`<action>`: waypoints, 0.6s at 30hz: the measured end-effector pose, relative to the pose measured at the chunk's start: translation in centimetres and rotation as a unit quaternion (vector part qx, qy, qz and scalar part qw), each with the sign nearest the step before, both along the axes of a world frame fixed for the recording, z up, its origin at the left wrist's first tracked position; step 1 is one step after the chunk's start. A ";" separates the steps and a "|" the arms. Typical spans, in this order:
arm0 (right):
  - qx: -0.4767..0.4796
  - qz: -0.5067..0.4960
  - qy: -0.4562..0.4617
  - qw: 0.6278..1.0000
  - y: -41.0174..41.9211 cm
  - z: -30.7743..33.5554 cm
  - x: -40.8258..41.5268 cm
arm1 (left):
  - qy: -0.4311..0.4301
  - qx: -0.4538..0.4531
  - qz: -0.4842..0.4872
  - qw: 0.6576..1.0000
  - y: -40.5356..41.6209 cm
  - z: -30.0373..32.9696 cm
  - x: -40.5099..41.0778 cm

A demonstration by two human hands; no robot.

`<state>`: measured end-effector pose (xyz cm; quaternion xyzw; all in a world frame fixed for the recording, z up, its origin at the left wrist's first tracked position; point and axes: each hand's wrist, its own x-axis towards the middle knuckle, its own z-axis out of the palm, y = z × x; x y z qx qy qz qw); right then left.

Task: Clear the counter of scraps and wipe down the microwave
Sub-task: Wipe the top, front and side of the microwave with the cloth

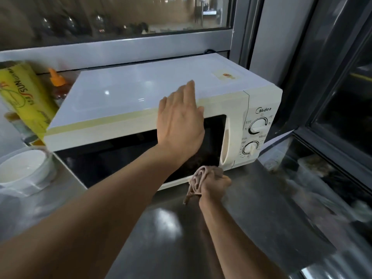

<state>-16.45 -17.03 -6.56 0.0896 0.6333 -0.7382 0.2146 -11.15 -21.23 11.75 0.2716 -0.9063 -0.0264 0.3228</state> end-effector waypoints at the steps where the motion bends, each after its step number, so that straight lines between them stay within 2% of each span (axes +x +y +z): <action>1: -0.007 -0.010 0.000 1.000 0.3 0.3 -0.2 | 0.005 0.015 -0.020 1.000 0.0 0.5 1.1; 4: -0.005 -0.096 -0.028 0.995 0.4 1.1 -1.3 | -0.008 -0.029 -0.008 1.000 -1.0 1.4 5.5; 9: 0.000 -0.098 -0.039 0.994 0.1 1.1 -0.5 | -0.071 -0.076 0.093 0.990 -4.0 0.3 12.4; 12: -0.033 -0.116 -0.063 0.991 -0.6 1.8 -0.4 | -0.085 -0.082 0.100 0.988 -4.9 -0.7 13.5; 15: -0.035 -0.071 -0.089 0.993 -0.8 2.5 0.9 | -0.059 -0.094 0.092 0.990 -5.1 -1.3 13.4; 18: -0.024 0.043 -0.050 0.998 -0.4 2.1 2.2 | -0.050 -0.105 0.083 0.990 -5.3 -1.4 13.5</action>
